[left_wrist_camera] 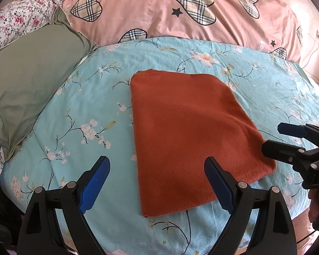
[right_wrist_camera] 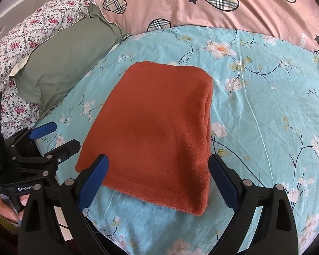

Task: Fold small clothes

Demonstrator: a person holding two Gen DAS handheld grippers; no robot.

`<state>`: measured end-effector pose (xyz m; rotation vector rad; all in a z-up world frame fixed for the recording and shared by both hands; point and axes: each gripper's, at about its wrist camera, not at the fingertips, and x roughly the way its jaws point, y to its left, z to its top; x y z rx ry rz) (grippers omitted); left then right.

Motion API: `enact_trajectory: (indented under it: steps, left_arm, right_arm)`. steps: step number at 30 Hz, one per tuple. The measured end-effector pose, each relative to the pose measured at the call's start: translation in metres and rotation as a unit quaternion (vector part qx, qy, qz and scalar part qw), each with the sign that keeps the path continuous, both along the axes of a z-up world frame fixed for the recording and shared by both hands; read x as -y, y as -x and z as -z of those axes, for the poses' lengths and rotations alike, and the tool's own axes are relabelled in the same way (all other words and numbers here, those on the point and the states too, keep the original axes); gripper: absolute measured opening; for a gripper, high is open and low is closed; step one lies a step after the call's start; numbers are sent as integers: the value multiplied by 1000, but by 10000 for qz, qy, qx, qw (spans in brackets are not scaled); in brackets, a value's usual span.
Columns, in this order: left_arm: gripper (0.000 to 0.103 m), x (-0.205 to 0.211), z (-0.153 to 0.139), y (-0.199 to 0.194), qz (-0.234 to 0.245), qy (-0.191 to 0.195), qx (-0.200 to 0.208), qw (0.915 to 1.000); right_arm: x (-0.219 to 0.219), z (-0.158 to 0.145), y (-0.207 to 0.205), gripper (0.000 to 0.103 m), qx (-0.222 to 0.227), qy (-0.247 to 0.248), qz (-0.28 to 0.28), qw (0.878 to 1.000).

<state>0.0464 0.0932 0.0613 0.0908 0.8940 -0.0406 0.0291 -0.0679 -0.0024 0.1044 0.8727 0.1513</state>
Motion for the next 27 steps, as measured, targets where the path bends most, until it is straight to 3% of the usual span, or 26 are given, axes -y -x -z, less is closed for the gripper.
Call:
enact_trajectory:
  steps: [27]
  left_arm:
    - [91,-3,-1,-12,-86,123,-21,9999]
  right_arm:
    - [5,2,-19,95,-35,39,-17,10000]
